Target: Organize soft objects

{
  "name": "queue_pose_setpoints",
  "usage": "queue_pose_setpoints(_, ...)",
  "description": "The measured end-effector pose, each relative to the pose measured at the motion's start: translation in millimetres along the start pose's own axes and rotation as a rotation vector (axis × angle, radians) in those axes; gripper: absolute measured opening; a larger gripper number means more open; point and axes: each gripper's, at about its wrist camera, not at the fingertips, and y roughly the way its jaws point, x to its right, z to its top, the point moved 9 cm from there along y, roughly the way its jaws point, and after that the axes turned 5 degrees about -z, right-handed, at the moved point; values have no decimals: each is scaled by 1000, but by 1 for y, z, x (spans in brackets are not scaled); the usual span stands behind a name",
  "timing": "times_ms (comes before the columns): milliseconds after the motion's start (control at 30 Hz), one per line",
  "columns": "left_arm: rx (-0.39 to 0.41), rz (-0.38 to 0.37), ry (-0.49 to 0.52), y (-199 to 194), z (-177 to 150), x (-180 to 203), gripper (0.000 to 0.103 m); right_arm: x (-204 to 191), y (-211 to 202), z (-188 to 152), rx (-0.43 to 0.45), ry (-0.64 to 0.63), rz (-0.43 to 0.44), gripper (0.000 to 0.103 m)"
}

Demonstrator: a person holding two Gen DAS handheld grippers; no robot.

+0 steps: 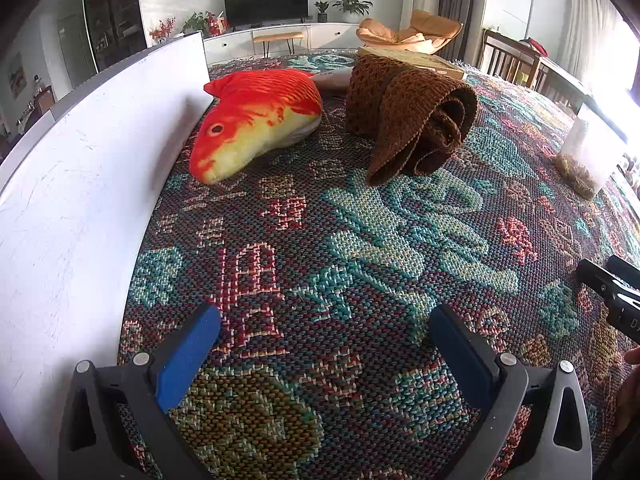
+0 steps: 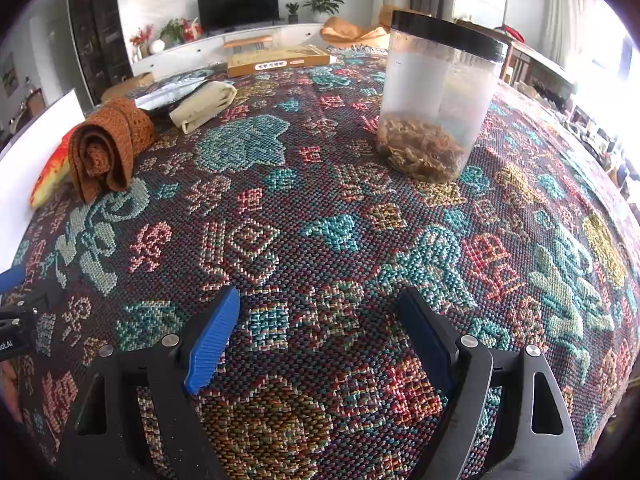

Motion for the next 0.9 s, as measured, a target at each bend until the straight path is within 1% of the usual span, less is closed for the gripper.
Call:
queue_pose_setpoints(800, 0, 0, -1, 0, 0, 0, 103, 0, 0, 0, 0, 0, 1, 84)
queue_pose_setpoints(867, 0, 1, -1, 0, 0, -1, 103, -2, 0, 1, -7, -5, 11, 85)
queue_pose_setpoints(900, 0, 0, -1, 0, 0, -1, 103, -3, 2, 3, -30, -15, 20, 85)
